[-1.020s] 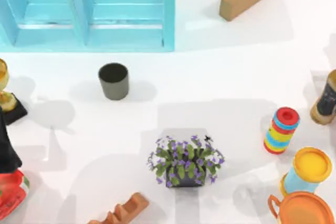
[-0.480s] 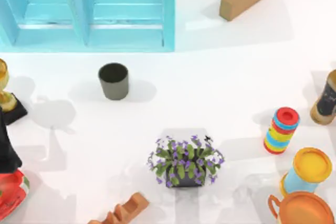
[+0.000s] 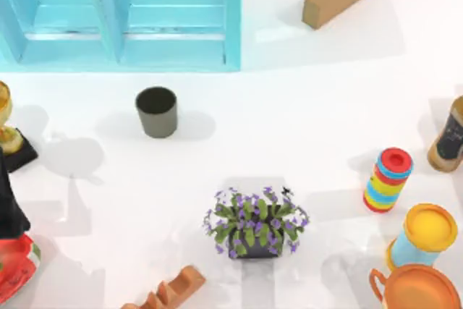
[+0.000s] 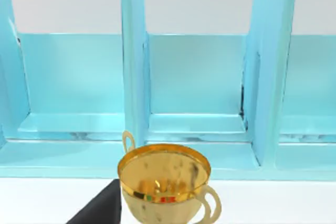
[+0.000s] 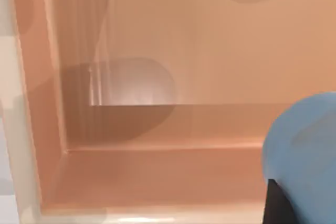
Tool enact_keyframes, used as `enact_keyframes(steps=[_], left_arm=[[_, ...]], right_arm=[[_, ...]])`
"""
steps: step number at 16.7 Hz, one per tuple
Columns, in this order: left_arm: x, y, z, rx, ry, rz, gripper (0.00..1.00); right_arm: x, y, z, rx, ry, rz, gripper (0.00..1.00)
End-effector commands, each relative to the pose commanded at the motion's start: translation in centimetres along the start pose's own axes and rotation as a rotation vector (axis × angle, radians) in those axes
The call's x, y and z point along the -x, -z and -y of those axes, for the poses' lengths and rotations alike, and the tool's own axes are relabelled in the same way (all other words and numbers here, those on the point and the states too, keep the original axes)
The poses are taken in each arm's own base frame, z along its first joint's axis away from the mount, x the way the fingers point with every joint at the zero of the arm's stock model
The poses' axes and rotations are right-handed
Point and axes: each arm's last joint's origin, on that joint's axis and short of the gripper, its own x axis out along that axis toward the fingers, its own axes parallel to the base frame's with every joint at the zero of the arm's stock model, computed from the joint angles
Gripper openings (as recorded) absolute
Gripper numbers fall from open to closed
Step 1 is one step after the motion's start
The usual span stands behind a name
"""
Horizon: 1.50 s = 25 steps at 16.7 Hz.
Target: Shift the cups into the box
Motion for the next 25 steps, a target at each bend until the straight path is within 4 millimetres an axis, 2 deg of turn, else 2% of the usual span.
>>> enact_keyframes(steps=[2,4,8,21,25], left_arm=[[0.0,0.0,0.0,0.000,0.000,0.000,1.00],[0.0,0.0,0.0,0.000,0.000,0.000,1.00],[0.0,0.0,0.0,0.000,0.000,0.000,1.00],[0.0,0.0,0.0,0.000,0.000,0.000,1.00],[0.0,0.0,0.0,0.000,0.000,0.000,1.00]], right_arm=[[-2.2,0.1,0.3,-0.004,-0.002,-0.001,0.00],[-3.4,0.3,0.4,-0.006,-0.006,-0.007,0.00],[-3.6,0.3,0.4,-0.005,-0.006,-0.008,0.00],[-3.6,0.3,0.4,-0.005,-0.006,-0.008,0.98],[-3.6,0.3,0.4,-0.005,-0.006,-0.008,1.00]])
